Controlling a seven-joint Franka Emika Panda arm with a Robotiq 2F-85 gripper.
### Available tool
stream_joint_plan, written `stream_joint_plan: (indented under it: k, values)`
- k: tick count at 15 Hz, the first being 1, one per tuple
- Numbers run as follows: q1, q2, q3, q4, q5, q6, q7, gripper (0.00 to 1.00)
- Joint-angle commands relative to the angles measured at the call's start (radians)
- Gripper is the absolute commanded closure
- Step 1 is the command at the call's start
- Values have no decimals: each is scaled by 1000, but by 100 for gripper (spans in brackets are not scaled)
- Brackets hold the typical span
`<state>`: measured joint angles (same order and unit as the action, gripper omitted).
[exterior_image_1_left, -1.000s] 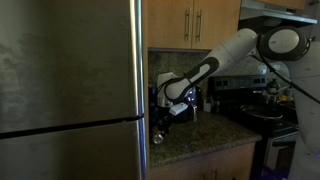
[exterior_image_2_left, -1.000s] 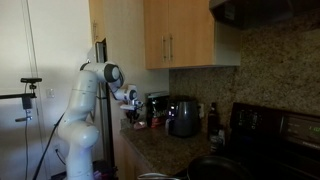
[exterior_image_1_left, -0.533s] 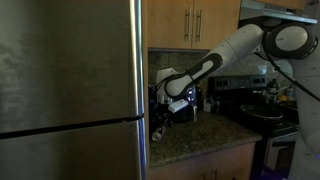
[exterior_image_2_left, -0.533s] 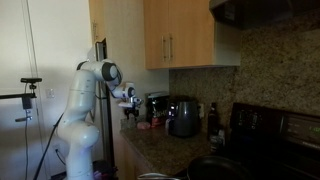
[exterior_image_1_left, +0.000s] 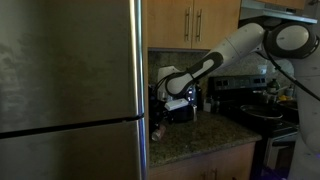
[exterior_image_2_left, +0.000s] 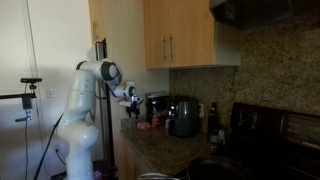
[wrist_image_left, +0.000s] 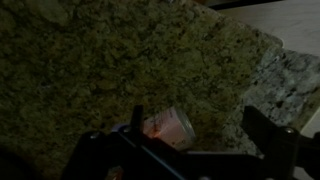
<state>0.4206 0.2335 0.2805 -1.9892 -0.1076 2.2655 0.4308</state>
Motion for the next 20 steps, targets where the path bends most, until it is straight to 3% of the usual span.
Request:
stream_joint_plan:
  k: [1, 7, 9, 10, 15, 20]
  values:
    - [4, 30, -19, 24, -21, -16, 48, 0]
    - [-19, 158, -115, 91, 12, 128, 303, 0]
    - [-20, 184, -120, 111, 65, 186, 359, 0]
    - [-16, 150, -125, 74, 30, 152, 312, 0]
    - [-5, 195, -132, 100, 44, 151, 365, 0]
    - [16, 241, -140, 111, 66, 299, 526, 0]
